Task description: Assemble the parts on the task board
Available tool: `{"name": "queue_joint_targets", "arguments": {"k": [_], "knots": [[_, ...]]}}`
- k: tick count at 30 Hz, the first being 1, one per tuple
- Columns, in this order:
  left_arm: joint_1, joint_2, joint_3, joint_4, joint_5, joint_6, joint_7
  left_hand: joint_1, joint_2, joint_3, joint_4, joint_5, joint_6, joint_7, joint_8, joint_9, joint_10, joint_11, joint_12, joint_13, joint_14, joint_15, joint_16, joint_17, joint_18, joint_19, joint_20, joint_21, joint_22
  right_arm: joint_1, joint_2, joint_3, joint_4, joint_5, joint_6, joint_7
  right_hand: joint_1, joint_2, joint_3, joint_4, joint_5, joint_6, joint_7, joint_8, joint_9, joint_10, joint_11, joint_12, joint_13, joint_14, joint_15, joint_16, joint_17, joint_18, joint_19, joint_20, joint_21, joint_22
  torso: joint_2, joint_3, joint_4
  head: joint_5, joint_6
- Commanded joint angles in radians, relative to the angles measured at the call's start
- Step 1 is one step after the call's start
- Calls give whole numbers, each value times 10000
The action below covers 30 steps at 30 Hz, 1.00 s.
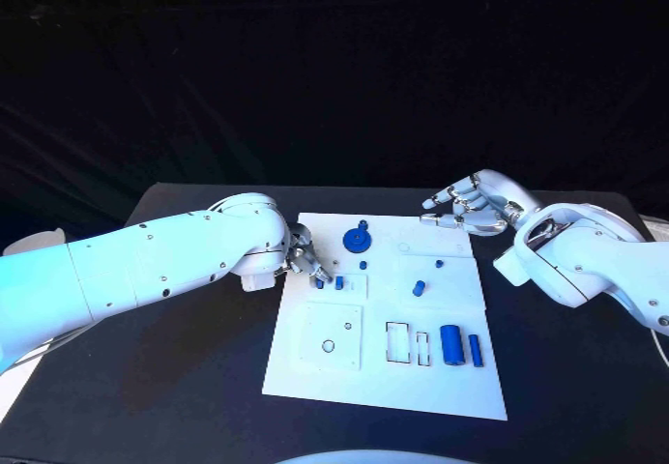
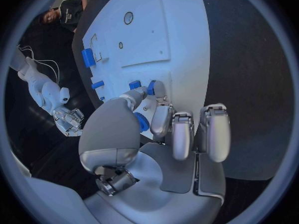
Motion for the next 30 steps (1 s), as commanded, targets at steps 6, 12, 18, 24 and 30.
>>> {"name": "queue_joint_targets", "arguments": {"k": [6, 12, 18, 24, 30], "knots": [[-73, 22, -51, -15, 65, 224, -293, -88, 83, -809, 288, -26, 86, 59, -89, -97, 59, 1, 67, 75, 1071, -63, 31, 2635, -169, 809, -46, 60, 2134, -4, -9, 1, 21, -53, 91, 8, 86, 34, -98, -3, 52, 12, -29, 12, 13, -52, -4, -67, -27, 859, 42, -48, 1863, -17, -2, 31, -58, 261, -7, 0, -5, 3, 15], [-74, -37, -47, 42, 65, 157, -294, -35, 96, -1161, 402, -20, 109, 54, -95, -130, 67, 1, 83, 104, 1071, -63, 31, 2635, -174, 817, -45, 73, 2153, -4, -15, 1, 17, -53, 86, 11, 86, 34, -98, -3, 52, 12, -29, 12, 13, -52, -4, -67, -27, 859, 42, -48, 1863, -17, -2, 31, -58, 261, -6, -8, -6, -15, 15], [-75, -199, -2, 213, 65, -48, -236, -6, 122, -1993, 750, -23, 155, 65, -97, -194, 78, 8, 93, 137, 1071, -54, 31, 2635, -176, 822, -38, 79, 2168, -5, -12, 1, 7, -53, 84, 15, 86, 34, -98, -3, 52, 12, -29, 12, 13, -52, -4, -67, -27, 859, 42, -48, 1863, -17, -2, 31, -58, 261, -1, -11, 0, -33, 28], [-72, -456, 69, 413, 155, -525, -111, -95, 195, -2983, 1237, -316, 151, 76, -93, -238, 69, 15, 72, 137, 1071, -51, 31, 2635, -168, 810, -34, 49, 2142, -5, -9, 1, -14, -54, 79, 17, 86, 34, -98, -3, 52, 12, -29, 12, 13, -52, -4, -67, -27, 859, 42, -48, 1863, -17, -2, 31, -58, 261, -8, -9, 20, -47, 31], [-70, -656, 146, 544, 461, -1196, 200, -105, 631, -4148, 1400, -1317, 105, 96, -65, -279, 36, 36, 18, 103, 1071, -48, 31, 2635, -153, 790, -36, 0, 2099, -6, 1, 1, -31, -54, 76, 23, 86, 34, -98, -3, 52, 12, -29, 12, 13, -52, -4, -67, -27, 859, 42, -48, 1863, -17, -2, 31, -58, 261, -13, -13, 6, -42, 50]]}}
